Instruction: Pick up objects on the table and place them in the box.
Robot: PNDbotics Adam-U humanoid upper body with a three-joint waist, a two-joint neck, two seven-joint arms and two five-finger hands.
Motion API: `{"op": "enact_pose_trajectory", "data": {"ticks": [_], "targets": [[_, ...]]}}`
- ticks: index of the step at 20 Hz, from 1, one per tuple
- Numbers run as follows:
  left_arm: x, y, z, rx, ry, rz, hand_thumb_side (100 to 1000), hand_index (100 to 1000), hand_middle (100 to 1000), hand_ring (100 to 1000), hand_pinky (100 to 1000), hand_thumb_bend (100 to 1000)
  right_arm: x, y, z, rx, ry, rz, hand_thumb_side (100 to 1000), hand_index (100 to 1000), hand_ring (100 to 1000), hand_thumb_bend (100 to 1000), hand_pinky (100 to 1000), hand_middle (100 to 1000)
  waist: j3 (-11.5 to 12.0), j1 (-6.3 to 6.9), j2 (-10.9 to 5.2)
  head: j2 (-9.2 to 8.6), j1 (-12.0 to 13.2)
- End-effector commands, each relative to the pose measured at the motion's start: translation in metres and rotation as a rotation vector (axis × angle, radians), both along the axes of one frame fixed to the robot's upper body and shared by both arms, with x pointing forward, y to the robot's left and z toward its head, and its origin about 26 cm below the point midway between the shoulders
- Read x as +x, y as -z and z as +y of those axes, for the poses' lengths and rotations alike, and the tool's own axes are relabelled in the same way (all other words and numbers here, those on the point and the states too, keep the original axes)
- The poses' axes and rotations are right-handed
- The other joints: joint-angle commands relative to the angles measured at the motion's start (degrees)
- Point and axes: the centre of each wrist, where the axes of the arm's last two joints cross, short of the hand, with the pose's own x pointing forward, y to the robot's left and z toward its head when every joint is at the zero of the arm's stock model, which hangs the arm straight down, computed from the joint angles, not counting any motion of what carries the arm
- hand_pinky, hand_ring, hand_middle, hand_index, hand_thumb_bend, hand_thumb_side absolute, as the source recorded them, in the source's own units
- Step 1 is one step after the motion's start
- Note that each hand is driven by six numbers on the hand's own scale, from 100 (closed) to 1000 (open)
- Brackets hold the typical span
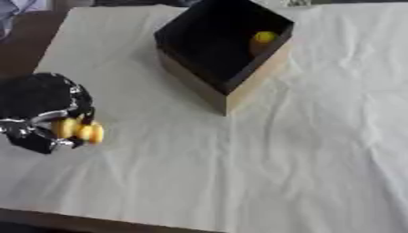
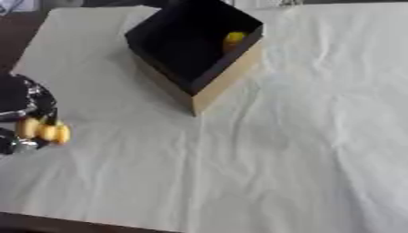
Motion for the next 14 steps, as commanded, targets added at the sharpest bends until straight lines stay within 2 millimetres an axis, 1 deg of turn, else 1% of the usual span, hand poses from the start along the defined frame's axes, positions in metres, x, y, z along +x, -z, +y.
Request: {"op": "enact_pose_trajectory", "data": {"ticks": [1,4,6,7,9,12,14], "targets": [[-0.009,-0.043,-0.005,-0.027,0.043,-0.097,100,490,370,445,554,193,-0.004,-0.010,-0.001,-0.027,-0.002,-0.031,347,805,910,100,930,674,0.0,0.14,-1.62,-0.35,-0.1],[0.005,-0.068,-0.018,-0.083,0.114,-0.113,100,505,379,451,563,162,-0.003,-0.013,0.000,-0.033,-0.010,-0.036,339,805,909,100,929,674,-0.5,0.47,-1.94,-0.38,0.2],[0.016,-0.081,-0.029,-0.112,0.161,-0.117,100,514,387,455,570,146,-0.003,-0.014,0.000,-0.037,-0.014,-0.038,348,806,909,100,929,675,-0.8,0.69,-2.06,-0.32,0.4],[0.023,-0.086,-0.035,-0.125,0.185,-0.117,100,515,386,454,571,131,-0.003,-0.015,0.000,-0.039,-0.016,-0.040,333,806,908,100,929,674,-0.9,0.79,-2.12,-0.25,0.5],[0.038,-0.094,-0.051,-0.159,0.232,-0.106,100,517,384,451,572,100,-0.003,-0.017,0.001,-0.039,-0.023,-0.043,330,805,908,100,929,675,-1.2,0.95,-2.20,-0.31,0.9],[0.060,-0.103,-0.078,-0.209,0.292,-0.104,100,519,382,447,575,100,-0.002,-0.020,0.003,-0.033,-0.038,-0.051,321,805,908,100,928,676,-2.1,0.88,-2.17,-0.73,1.7],[0.075,-0.104,-0.098,-0.234,0.307,-0.108,100,520,383,447,576,100,-0.001,-0.024,0.006,-0.031,-0.053,-0.064,313,806,907,100,927,678,-2.8,0.67,-2.08,-0.86,2.4]]}}
